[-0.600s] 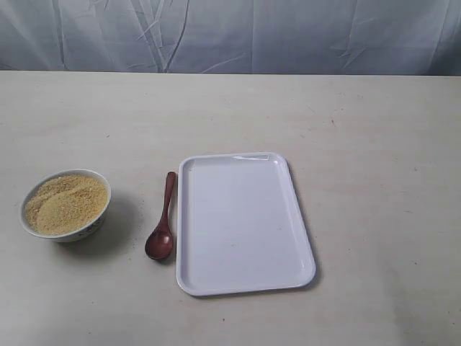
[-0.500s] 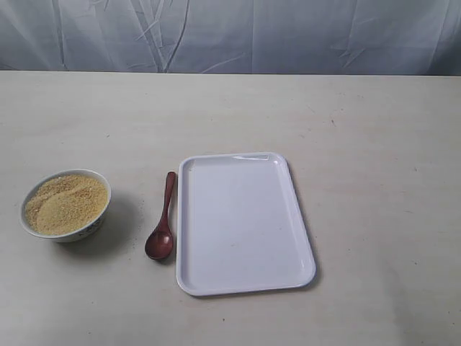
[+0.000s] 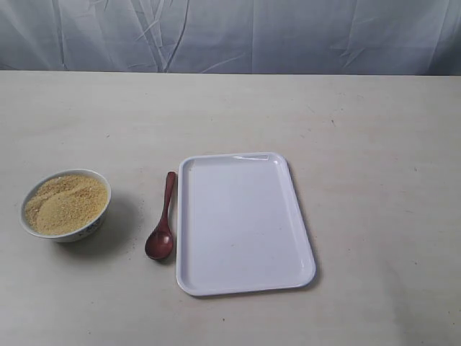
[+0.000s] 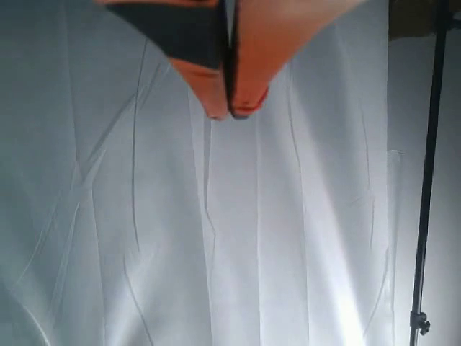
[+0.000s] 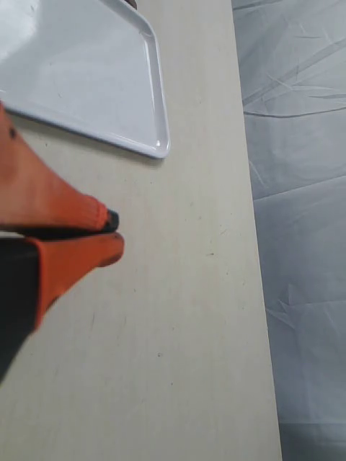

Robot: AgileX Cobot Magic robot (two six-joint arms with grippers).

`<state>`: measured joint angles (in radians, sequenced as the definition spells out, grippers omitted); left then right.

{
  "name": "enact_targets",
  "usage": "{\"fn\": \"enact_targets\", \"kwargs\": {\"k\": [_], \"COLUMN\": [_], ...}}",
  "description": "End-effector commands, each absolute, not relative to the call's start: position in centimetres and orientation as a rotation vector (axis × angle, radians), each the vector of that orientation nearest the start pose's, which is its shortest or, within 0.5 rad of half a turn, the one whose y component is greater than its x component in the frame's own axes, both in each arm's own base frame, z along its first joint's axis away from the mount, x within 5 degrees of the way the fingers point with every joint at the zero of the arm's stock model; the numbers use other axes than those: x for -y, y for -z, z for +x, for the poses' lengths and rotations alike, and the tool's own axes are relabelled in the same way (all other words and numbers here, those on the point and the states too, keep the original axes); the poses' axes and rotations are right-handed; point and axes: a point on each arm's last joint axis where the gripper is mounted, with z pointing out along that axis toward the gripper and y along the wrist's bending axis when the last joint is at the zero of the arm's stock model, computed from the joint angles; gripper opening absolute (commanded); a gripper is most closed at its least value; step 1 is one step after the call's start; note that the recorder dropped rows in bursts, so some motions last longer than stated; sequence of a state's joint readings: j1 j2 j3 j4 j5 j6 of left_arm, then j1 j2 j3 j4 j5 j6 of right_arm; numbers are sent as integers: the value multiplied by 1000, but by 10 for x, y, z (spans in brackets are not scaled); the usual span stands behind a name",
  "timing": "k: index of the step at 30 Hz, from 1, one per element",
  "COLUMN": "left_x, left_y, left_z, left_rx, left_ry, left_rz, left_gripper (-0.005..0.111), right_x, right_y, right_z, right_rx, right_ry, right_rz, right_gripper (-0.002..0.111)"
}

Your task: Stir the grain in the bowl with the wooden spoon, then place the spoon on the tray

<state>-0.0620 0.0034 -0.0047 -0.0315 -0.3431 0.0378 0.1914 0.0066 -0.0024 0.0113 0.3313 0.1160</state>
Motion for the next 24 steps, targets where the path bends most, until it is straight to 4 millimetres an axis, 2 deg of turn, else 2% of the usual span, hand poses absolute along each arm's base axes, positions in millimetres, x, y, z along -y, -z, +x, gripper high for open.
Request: {"fn": "enact_targets", "kwargs": {"k": [1, 3, 7, 10, 12, 17, 24], "left_x": [1, 2, 4, 5, 7, 13, 37], "left_y": [-246, -263, -300, -327, -336, -335, -314], "left_z": [48, 45, 50, 62, 76, 119, 180], "left_rx": [-1150, -1199, -1438, -1659, -1818, -2084, -2342], "left_ry": [97, 93, 67, 68, 62, 94, 375], "left_rz": [-25, -6, 40, 59, 78, 103, 196], "left_gripper": [0, 0, 0, 0, 0, 0, 0], "right_x": [-10, -10, -10, -10, -10, -10, -10], "right_y": [-184, -184, -184, -184, -184, -184, -184], "right_z": [53, 53, 53, 53, 53, 53, 53], "right_rx": [-1807, -1807, -1807, -1807, -1807, -1809, -1809], "right_ry": [-223, -223, -223, -223, -223, -223, -223], "right_rz": [-59, -59, -59, -59, -59, -59, -59], "right_gripper": [0, 0, 0, 0, 0, 0, 0]}}
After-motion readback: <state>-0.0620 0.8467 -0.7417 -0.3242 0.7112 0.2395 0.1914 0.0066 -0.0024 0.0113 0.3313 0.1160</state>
